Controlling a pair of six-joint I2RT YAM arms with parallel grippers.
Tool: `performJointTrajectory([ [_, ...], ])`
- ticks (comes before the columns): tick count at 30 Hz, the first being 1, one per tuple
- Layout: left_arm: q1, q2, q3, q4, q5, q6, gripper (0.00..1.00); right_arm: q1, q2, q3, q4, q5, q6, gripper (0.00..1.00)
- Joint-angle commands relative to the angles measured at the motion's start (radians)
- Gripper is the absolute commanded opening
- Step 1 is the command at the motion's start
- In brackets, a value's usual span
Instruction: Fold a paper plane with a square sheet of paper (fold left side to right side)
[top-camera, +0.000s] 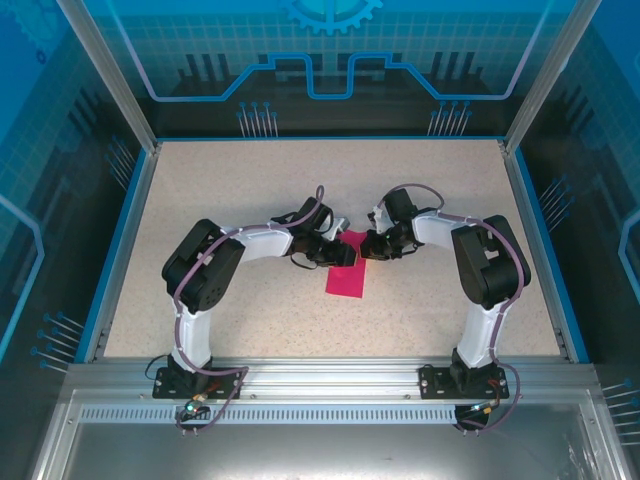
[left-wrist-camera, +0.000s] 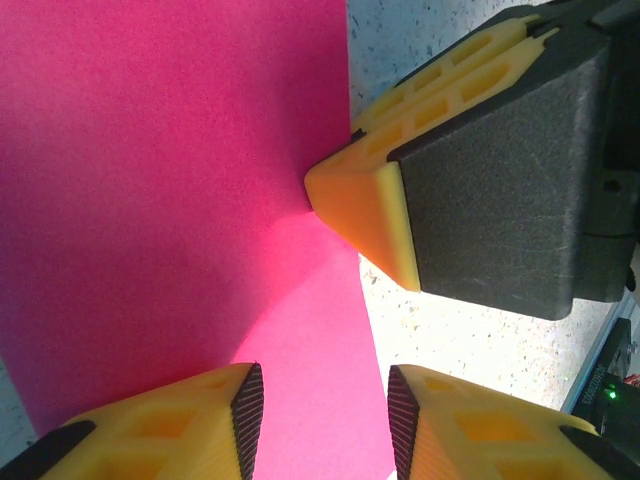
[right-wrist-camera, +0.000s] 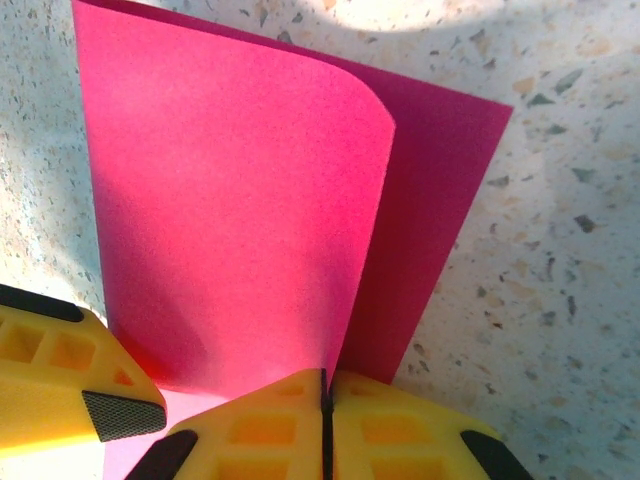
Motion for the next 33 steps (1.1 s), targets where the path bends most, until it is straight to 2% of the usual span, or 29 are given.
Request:
performJointTrajectory([
  [1,-0.005,0.020,0.031,-0.025,-0.009,-0.012,0.41,0.018,0.017,0.021,-0.030,0.010,-0.008,0.09],
  [21,-0.011,0.063,0.043,-0.034,-0.018,-0.009,0.41,0.017,0.033,0.030,-0.041,0.024,-0.016,0.09],
  [33,-0.035,0.106,0.058,-0.101,-0.074,0.014,0.41,0.017,0.025,0.039,-0.043,0.016,-0.020,0.11],
])
